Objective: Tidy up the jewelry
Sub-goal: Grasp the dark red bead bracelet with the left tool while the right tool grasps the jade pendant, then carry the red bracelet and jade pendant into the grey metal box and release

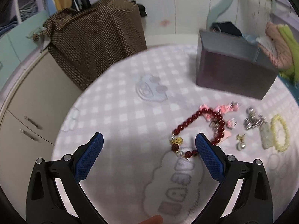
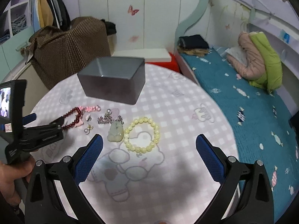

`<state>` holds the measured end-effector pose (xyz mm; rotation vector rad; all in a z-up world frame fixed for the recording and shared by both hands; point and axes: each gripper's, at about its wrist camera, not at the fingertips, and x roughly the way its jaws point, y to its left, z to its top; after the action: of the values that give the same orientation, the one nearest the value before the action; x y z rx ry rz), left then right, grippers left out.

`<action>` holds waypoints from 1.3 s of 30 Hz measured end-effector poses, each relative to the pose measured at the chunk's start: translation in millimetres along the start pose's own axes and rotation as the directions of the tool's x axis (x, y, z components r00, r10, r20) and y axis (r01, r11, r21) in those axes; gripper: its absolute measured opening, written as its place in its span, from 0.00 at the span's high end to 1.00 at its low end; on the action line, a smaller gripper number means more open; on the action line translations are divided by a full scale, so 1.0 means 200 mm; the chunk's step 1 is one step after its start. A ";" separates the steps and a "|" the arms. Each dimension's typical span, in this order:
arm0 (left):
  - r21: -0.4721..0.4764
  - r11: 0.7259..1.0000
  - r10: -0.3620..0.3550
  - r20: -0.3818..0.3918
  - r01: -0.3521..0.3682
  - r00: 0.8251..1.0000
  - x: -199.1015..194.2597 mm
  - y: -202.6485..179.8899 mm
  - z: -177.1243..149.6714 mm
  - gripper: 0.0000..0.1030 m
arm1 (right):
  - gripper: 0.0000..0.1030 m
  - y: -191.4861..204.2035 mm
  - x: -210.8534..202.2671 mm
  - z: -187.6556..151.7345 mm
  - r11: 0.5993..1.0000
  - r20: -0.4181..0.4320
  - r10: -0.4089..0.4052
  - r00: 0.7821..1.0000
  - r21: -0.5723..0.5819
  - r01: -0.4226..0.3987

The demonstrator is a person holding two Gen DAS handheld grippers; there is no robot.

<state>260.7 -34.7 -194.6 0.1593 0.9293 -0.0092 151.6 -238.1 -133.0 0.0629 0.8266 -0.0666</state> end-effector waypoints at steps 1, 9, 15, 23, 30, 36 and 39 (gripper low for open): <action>0.000 1.000 -0.004 -0.005 0.004 1.000 0.02 0.00 0.00 0.05 | 0.07 0.01 0.04 0.00 1.000 -0.017 0.008 1.000 -0.007 -0.008; -0.042 0.993 -0.115 -0.013 0.114 0.993 0.06 0.03 0.01 0.29 | 0.23 0.10 0.24 0.05 0.988 -0.102 0.131 0.986 -0.067 -0.138; 0.022 0.985 -0.169 -0.001 0.169 0.986 0.02 -0.05 0.01 0.73 | 0.55 0.18 0.32 0.05 0.971 -0.156 0.206 0.966 -0.089 -0.222; -0.022 0.969 -0.245 -0.008 0.245 0.969 -0.03 -0.02 -0.03 0.93 | 0.63 0.16 0.28 0.02 0.958 -0.136 0.279 0.951 -0.034 -0.286; -0.013 0.971 -0.239 -0.001 0.239 0.971 -0.03 -0.03 -0.03 0.92 | 0.63 0.18 0.31 -0.03 0.952 -0.168 0.300 0.939 -0.010 -0.306; -0.003 0.974 -0.225 0.001 0.225 0.974 -0.02 -0.04 -0.02 0.92 | 0.66 0.18 0.34 0.01 0.972 -0.127 0.231 0.965 -0.024 -0.236; 0.000 0.975 -0.221 0.001 0.221 0.975 -0.01 -0.04 -0.02 0.92 | 0.66 0.22 0.37 0.02 0.977 -0.115 0.195 0.974 -0.066 -0.204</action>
<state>257.0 -41.7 -196.7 0.0544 0.9420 -0.2155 208.3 -197.8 -182.3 0.0766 0.9267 0.1599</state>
